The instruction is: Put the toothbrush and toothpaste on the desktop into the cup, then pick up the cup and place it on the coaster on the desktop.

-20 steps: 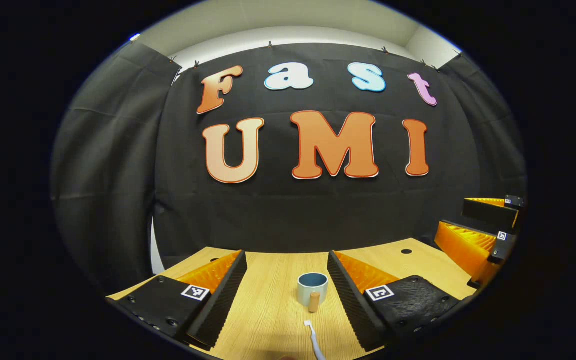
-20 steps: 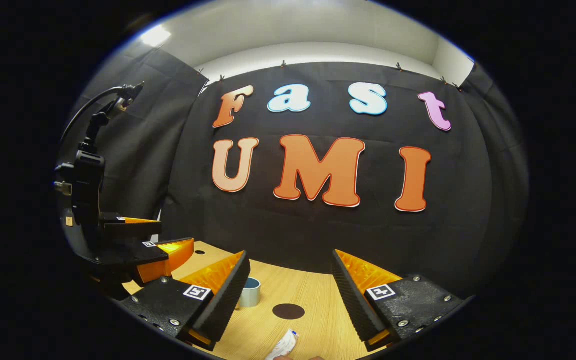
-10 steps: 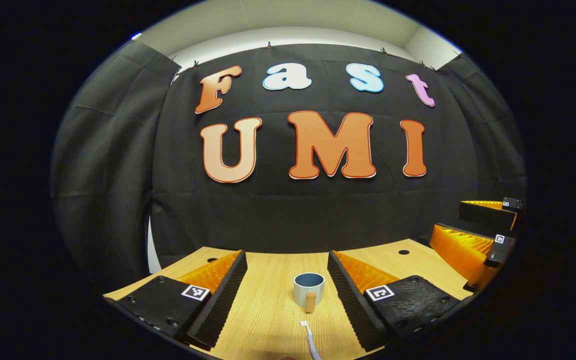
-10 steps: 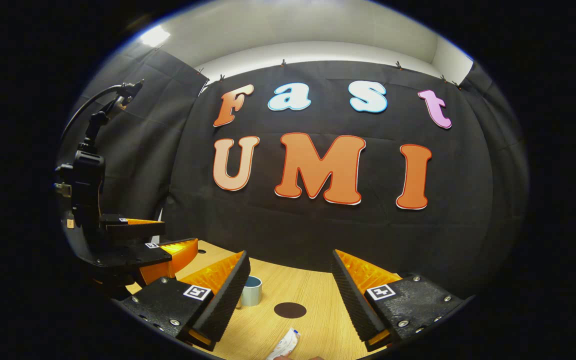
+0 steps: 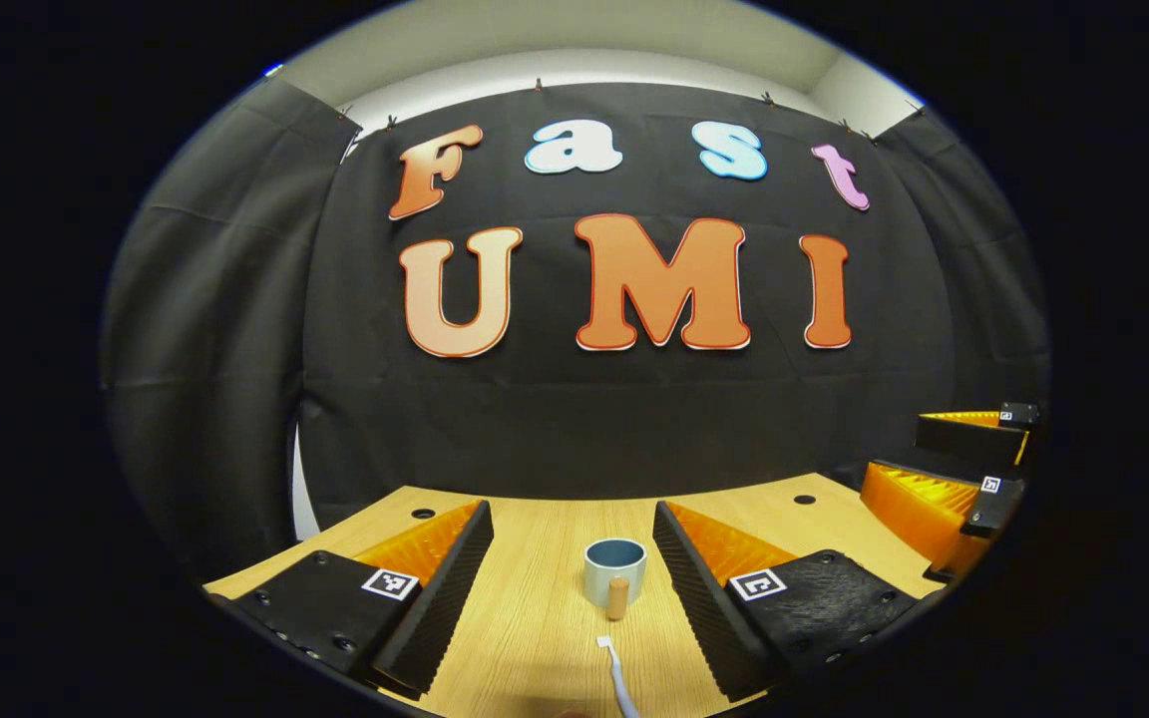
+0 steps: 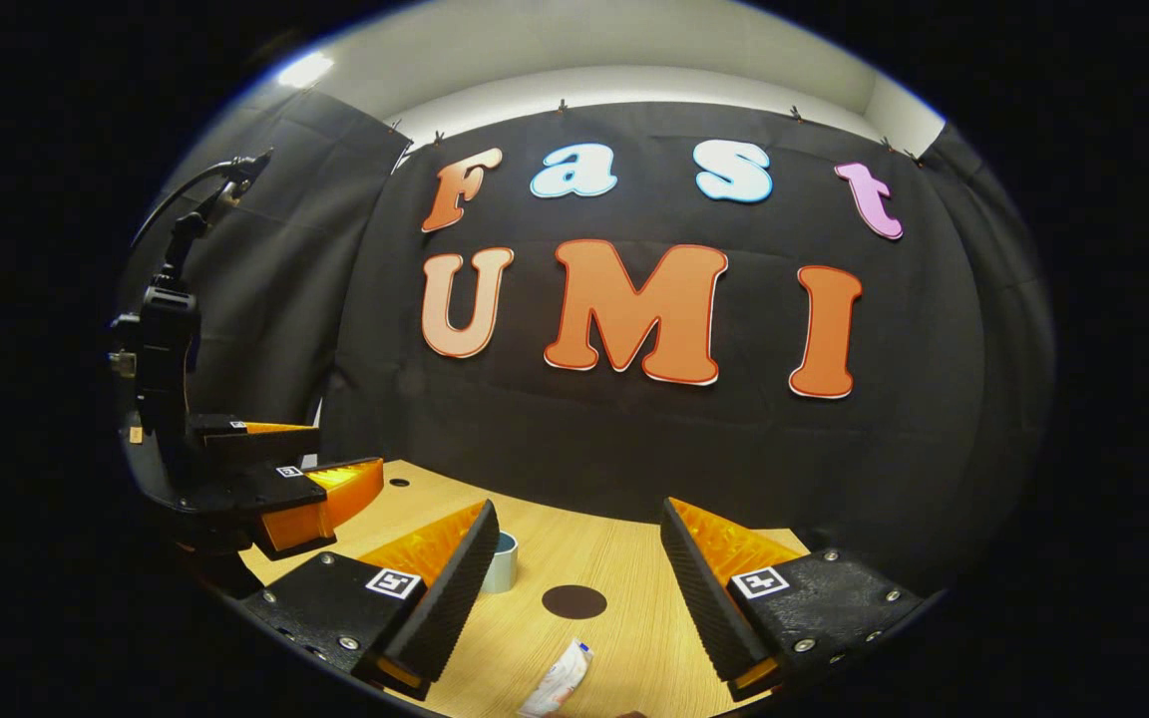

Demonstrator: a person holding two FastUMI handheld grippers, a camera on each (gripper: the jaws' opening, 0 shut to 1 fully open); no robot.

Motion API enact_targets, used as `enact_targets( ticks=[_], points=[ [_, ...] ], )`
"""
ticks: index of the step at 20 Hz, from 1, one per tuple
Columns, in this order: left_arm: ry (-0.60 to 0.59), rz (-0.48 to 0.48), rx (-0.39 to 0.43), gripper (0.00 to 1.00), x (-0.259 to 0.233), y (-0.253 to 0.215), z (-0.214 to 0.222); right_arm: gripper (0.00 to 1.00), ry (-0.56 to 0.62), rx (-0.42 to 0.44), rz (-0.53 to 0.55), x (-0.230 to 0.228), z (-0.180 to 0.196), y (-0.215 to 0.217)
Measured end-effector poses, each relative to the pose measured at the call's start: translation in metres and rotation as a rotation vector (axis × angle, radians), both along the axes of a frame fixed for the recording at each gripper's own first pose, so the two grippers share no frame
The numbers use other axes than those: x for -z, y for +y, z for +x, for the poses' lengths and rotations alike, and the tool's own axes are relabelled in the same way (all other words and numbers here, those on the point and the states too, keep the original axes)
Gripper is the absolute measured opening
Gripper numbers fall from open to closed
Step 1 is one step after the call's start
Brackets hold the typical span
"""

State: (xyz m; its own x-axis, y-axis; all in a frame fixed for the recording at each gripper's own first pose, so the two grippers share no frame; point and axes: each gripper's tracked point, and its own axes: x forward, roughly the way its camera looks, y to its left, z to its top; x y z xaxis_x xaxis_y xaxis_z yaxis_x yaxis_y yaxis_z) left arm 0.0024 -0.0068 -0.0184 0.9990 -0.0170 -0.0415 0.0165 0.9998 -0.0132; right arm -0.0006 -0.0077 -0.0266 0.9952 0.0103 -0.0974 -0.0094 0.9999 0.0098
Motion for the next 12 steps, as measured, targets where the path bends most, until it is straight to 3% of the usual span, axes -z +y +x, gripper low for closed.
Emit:
enact_targets(
  ticks=[10, 12],
  points=[
    [0.263, 0.034, 0.042, 0.98, 0.068, -0.005, 0.010, 0.97, 0.227, -0.002, -0.005, 0.056, -0.003, -0.005],
    [0.359, 0.040, 0.050, 0.98, 0.096, -0.007, 0.010, 0.97, 0.279, -0.002, -0.013, 0.070, -0.004, -0.006]
  ],
)
